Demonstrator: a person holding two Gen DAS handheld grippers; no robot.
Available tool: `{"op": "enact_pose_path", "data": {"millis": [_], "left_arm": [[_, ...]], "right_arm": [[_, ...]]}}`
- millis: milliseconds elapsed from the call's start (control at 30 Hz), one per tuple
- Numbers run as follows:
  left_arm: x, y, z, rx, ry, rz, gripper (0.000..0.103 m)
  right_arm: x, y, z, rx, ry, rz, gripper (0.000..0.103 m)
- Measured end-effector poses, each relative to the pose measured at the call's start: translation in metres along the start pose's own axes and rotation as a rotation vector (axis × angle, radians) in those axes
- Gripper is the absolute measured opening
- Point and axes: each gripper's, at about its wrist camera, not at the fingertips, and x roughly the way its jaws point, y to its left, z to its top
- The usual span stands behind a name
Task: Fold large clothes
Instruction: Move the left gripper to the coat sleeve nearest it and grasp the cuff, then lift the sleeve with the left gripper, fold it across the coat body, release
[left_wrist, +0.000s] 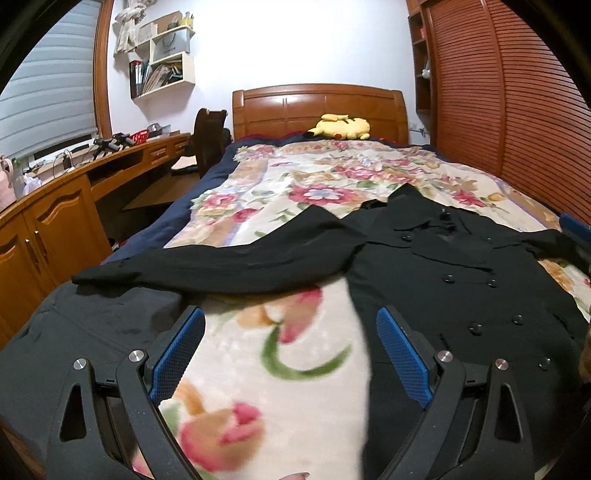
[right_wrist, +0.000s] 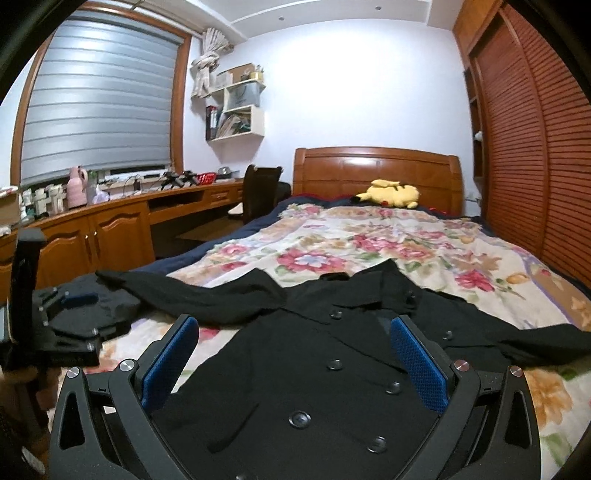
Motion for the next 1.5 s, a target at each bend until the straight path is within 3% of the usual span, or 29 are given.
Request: {"op": "enact_pose_path", "data": {"millis": [233,367,567,767,1233,1400,1500], "left_arm": [[0.021,0.042,0.017,-0.006,0.053,0.018,0.095],[0.035,0.067,0.028,-0.019,0.093,0.031,0.083],[0.059,0.121,0.039,-0.108,0.145,0.091,0.078],[0.09,0.176,0.038,-0.269,0.214,0.112,0.074],[0.145,0.225,0.033,-0.438,0.317,0.22,0.073],[0.157,0.241,0.035,-0.487,0.334,0.24,0.031],[0.163,0.236,0.038,-0.446,0.352,0.238,0.017]], "right_arm": [[0.032,-0.016,-0.015,0.005,0.087,0.044,0.103],[0.047,-0.025,-0.021,-0.001,0.127,0.061,0.103],[0.054,-0.029,-0.027,-0.026,0.172,0.081,0.103],[0.065,-0.016,-0.008,-0.057,0.202,0.079,0.103],[0.061,-0.005,-0.007,-0.094,0.217,0.082,0.103],[0.062,-0.007,-0.007,-0.087,0.223,0.086,0.103],[0.061,-0.007,-0.006,-0.089,0.222,0.083,0.103]]}}
